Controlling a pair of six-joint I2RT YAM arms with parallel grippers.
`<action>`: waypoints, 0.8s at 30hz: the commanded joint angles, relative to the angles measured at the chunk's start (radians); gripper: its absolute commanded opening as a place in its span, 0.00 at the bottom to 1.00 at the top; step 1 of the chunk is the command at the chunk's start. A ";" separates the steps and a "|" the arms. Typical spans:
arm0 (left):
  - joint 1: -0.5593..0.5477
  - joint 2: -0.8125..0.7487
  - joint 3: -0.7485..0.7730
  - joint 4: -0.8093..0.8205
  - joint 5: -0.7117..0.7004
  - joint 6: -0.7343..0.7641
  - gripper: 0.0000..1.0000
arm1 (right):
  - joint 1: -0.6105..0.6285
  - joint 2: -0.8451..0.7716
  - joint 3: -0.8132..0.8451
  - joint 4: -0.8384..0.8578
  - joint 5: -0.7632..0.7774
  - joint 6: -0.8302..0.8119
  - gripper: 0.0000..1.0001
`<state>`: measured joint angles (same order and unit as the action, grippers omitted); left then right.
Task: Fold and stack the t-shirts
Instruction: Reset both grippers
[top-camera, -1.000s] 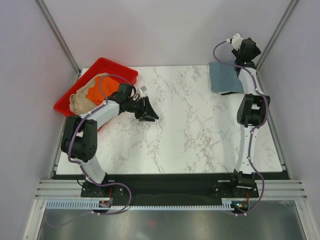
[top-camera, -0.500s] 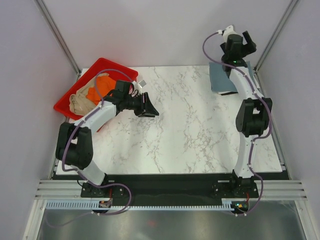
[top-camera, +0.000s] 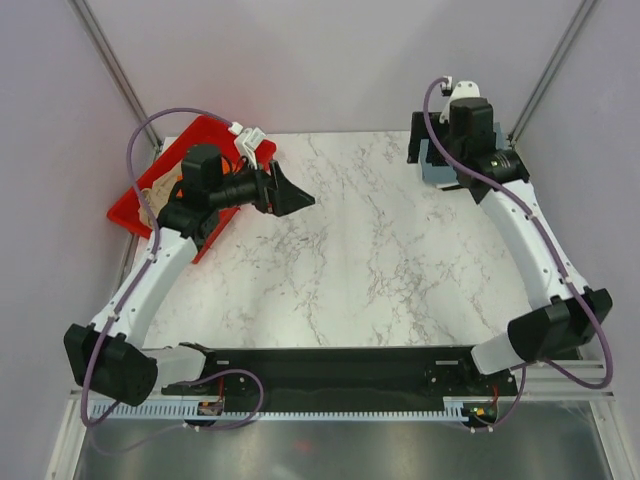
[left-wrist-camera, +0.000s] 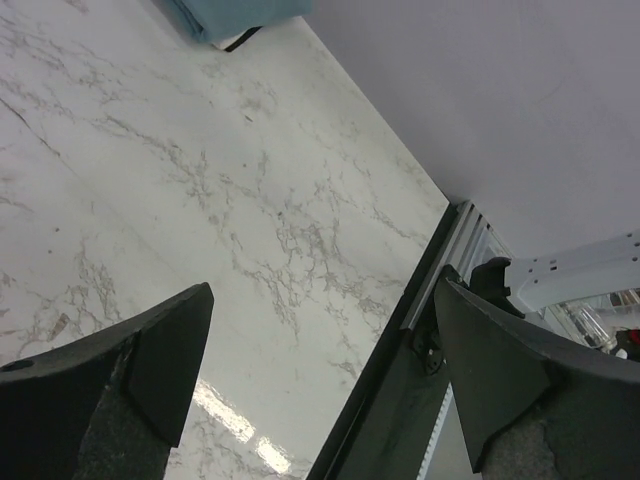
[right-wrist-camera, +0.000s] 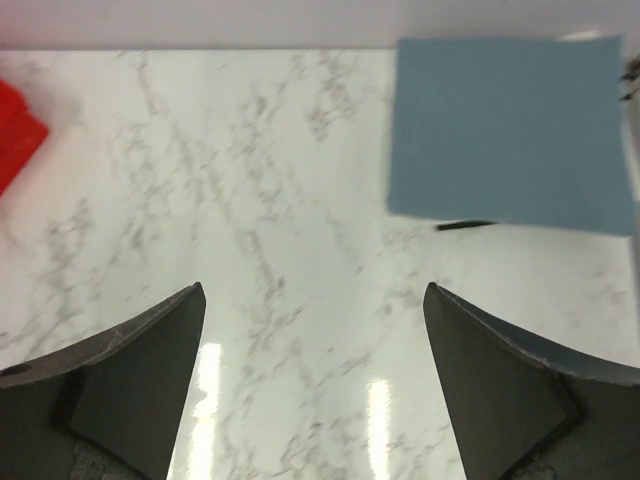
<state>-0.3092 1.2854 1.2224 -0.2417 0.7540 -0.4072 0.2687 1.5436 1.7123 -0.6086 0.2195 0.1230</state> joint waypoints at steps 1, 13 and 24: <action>0.002 -0.095 -0.087 0.019 -0.025 0.021 1.00 | 0.007 -0.138 -0.178 -0.086 -0.218 0.216 0.98; 0.004 -0.475 -0.385 0.018 -0.056 -0.007 1.00 | 0.009 -0.626 -0.614 -0.030 -0.304 0.331 0.98; 0.004 -0.615 -0.446 0.019 -0.105 -0.061 1.00 | 0.007 -0.748 -0.663 -0.049 -0.265 0.329 0.98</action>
<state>-0.3092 0.6979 0.7761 -0.2508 0.6590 -0.4301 0.2775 0.8043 1.0412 -0.6743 -0.0471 0.4355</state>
